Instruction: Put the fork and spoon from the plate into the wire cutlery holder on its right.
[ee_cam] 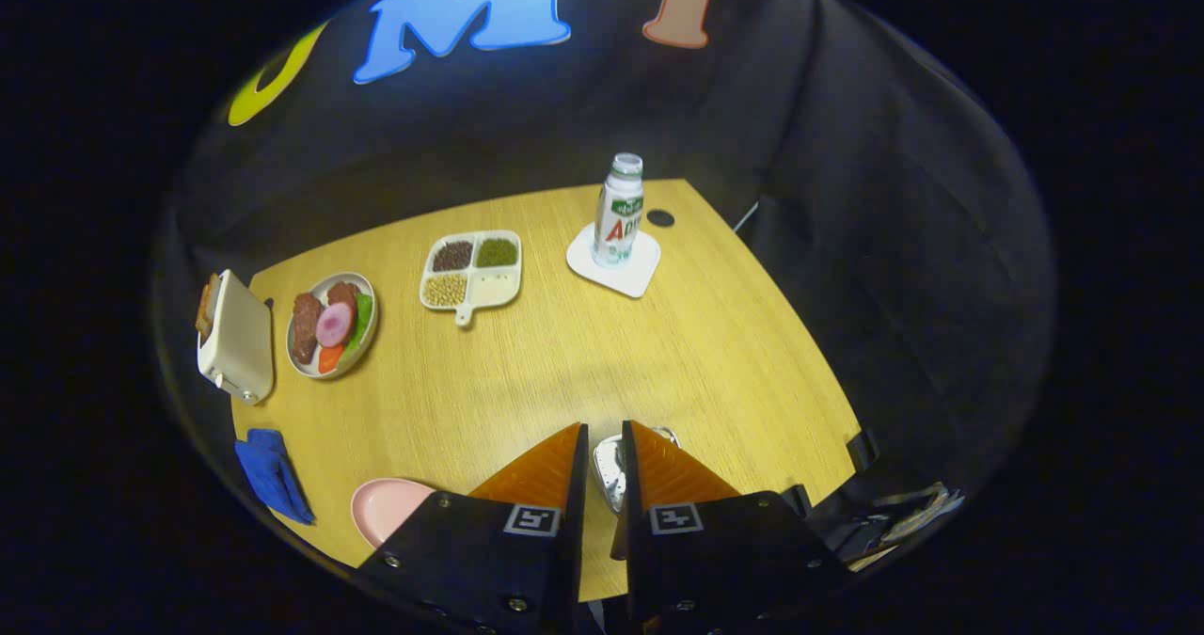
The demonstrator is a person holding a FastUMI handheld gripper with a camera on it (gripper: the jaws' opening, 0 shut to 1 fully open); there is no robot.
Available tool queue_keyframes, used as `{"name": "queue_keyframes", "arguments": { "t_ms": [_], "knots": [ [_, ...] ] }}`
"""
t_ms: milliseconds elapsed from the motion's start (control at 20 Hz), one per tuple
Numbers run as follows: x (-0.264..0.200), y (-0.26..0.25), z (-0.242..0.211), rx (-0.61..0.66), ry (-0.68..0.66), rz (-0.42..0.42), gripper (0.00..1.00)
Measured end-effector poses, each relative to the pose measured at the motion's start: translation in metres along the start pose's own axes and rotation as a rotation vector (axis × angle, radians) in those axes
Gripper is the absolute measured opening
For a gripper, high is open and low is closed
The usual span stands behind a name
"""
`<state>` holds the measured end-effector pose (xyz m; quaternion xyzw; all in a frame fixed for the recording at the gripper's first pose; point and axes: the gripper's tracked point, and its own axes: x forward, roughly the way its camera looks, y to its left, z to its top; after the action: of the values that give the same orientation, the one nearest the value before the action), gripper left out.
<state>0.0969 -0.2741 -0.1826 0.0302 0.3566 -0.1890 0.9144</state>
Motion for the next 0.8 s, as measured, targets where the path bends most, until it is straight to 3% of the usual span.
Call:
{"name": "queue_keyframes", "arguments": {
  "t_ms": [200,450,800],
  "knots": [
    [-0.052,0.024,0.064,-0.011,-0.325,0.044,0.2],
    [-0.119,0.052,0.115,0.012,-0.587,0.083,0.2],
    [-0.182,0.101,0.113,-0.022,-0.714,0.129,0.2]
  ]
}}
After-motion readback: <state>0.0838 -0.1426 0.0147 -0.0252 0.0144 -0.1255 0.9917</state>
